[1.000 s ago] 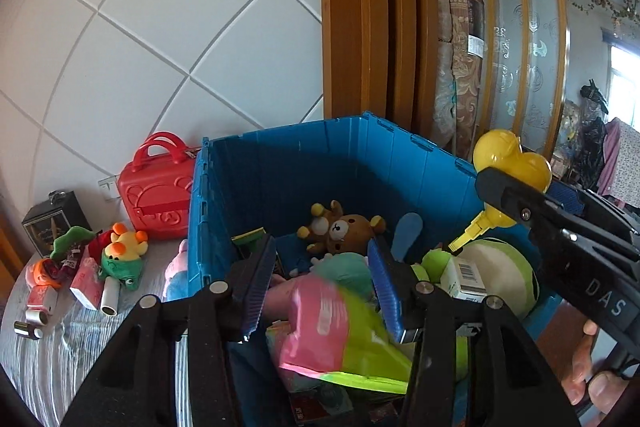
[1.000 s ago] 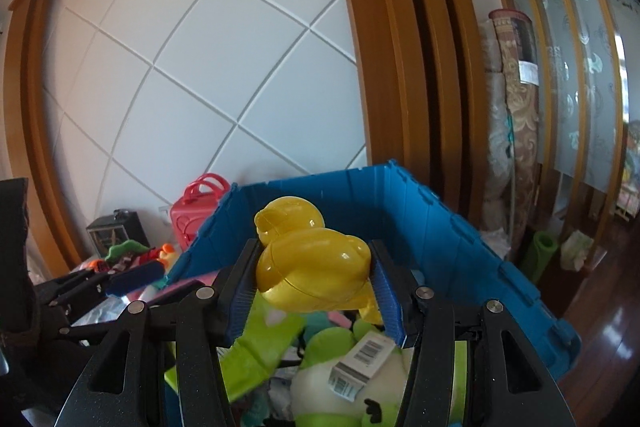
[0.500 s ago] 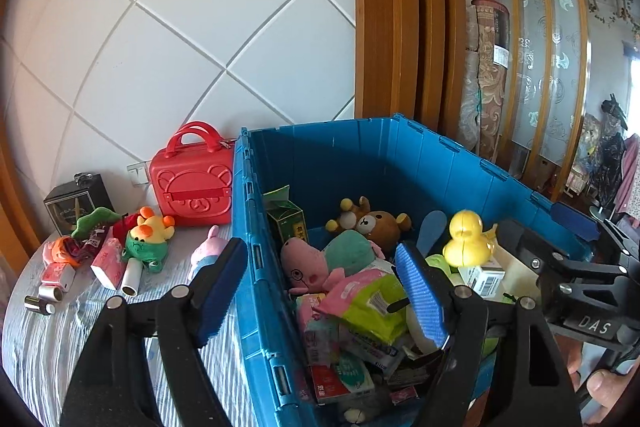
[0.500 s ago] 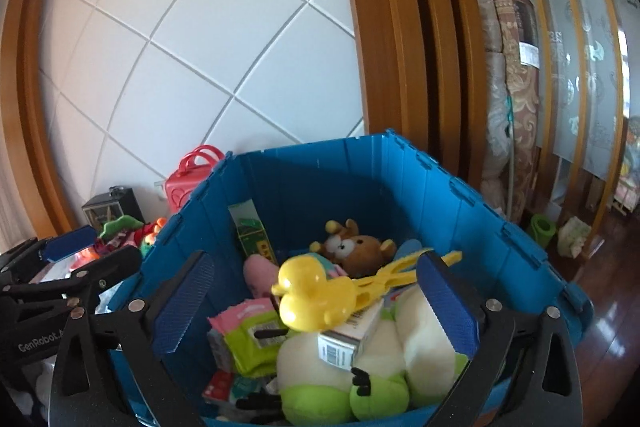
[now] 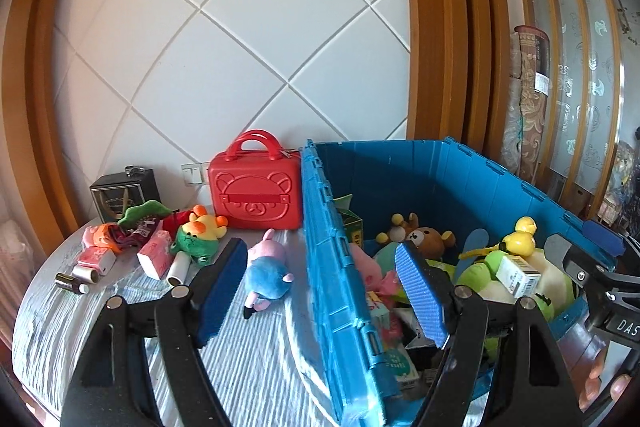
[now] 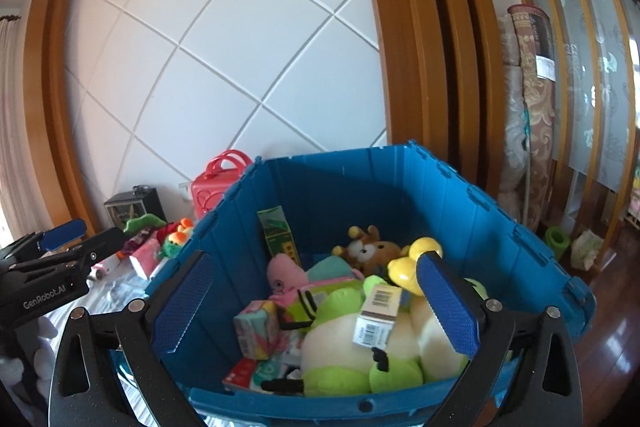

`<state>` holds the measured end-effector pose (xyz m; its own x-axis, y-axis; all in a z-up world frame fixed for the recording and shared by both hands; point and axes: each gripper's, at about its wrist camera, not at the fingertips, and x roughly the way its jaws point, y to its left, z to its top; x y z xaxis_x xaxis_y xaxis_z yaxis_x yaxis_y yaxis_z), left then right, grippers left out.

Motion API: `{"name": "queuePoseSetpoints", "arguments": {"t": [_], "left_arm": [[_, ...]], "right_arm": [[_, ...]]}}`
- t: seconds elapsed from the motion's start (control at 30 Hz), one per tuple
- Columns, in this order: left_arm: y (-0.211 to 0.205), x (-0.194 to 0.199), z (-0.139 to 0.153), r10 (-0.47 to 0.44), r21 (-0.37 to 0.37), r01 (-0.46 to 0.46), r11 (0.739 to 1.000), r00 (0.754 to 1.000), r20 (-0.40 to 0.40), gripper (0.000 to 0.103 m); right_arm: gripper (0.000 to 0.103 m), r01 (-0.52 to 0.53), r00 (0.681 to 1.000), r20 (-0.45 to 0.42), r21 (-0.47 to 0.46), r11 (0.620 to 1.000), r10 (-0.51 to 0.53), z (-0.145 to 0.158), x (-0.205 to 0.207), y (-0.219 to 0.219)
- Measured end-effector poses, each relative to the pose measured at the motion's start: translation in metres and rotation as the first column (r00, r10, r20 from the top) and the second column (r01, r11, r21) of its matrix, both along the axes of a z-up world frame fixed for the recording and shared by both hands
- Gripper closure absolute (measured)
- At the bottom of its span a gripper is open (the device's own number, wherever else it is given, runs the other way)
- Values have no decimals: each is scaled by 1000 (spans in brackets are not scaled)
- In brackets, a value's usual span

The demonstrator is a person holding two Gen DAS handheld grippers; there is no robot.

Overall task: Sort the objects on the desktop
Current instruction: 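Withdraw both tools from the crate back over the bed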

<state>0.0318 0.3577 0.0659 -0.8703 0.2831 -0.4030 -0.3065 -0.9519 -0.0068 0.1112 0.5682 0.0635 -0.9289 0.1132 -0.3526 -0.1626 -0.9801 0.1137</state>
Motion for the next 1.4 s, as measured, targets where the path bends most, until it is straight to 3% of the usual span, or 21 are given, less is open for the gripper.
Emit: {"name": "queuePoseSetpoints", "arguments": {"t": [0.33,0.63,0.9,1.13,1.27,1.4], "left_arm": [[-110,9,-5,223,22,-223,974,975,17,27],[-252,5,-31,346,45,-349,936,936,63,27],[-381,-14,-56,357,-11,-358,934,927,117,27],[-445,-48,-83,353,-1,-362,932,910,219,27],[-468,-68,-95,400,-10,-411,911,880,256,27],[-487,-90,-101,453,-57,-456,888,847,278,27]], "right_arm": [[0,-196,979,-55,-6,981,196,8,-19,-77],[0,-292,955,-58,20,956,292,13,-42,-189],[0,-264,964,36,-34,964,265,-7,-84,-300],[0,-238,956,172,-26,971,239,-37,-121,-354],[0,-253,947,208,7,967,246,-50,-149,-372],[0,-301,929,220,-28,953,299,-67,-186,-380]]}}
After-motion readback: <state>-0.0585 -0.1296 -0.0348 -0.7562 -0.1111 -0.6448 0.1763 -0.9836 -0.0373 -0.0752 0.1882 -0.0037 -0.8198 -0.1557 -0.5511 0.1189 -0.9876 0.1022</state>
